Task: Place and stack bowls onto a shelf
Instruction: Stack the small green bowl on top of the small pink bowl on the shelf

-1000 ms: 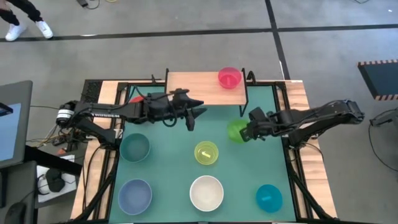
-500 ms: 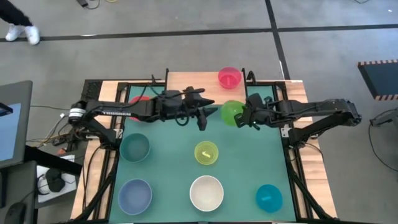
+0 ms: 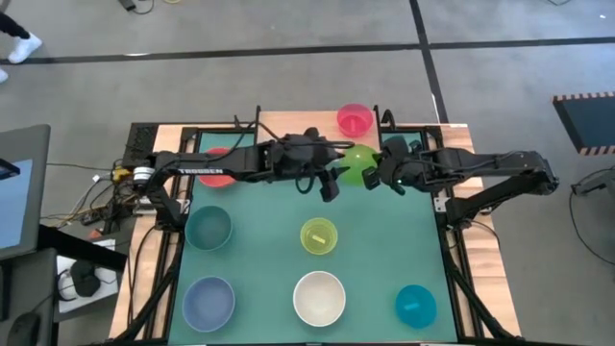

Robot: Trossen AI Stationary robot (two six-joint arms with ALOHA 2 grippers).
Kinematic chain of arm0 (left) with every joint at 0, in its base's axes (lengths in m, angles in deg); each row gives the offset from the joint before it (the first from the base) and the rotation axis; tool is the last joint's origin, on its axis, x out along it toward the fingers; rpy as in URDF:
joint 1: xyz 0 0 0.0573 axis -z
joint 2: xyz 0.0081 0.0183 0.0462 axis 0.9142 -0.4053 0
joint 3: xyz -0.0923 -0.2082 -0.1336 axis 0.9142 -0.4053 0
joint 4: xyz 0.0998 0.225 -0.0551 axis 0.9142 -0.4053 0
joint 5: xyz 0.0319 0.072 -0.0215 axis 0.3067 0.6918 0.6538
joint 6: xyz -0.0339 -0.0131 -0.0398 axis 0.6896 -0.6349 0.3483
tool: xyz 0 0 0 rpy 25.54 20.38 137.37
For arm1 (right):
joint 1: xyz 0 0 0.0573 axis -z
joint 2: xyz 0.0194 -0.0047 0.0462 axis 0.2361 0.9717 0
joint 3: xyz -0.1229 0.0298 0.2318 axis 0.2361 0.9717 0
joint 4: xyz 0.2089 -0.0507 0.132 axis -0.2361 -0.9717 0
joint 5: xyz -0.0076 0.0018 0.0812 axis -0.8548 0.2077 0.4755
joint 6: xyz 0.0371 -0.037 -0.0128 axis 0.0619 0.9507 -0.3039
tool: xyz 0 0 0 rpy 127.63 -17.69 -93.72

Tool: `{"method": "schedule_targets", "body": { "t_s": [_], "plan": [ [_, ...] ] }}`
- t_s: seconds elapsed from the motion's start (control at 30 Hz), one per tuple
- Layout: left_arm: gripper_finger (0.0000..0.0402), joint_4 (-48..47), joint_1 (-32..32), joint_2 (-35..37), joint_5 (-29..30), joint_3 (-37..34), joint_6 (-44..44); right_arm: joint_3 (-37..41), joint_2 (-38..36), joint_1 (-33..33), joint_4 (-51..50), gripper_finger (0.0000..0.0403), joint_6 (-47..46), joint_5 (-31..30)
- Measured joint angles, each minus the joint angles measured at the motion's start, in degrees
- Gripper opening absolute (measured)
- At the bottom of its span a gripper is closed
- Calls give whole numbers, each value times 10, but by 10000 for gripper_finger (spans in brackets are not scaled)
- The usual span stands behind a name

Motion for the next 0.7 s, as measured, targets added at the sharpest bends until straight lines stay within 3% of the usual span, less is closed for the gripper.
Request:
{"method": "schedule_targets", "body": {
  "t_s": [0.23,0.4,0.7],
  "plan": [
    [126,-31,-4,-4,87,7,-18,-11,1,-8,7,27,18,-2],
    [74,-33,-5,-3,70,8,-21,-13,0,-15,21,27,30,-5],
    [6,-35,-6,-1,96,8,-23,-24,0,-18,36,29,59,7]
  ]
}}
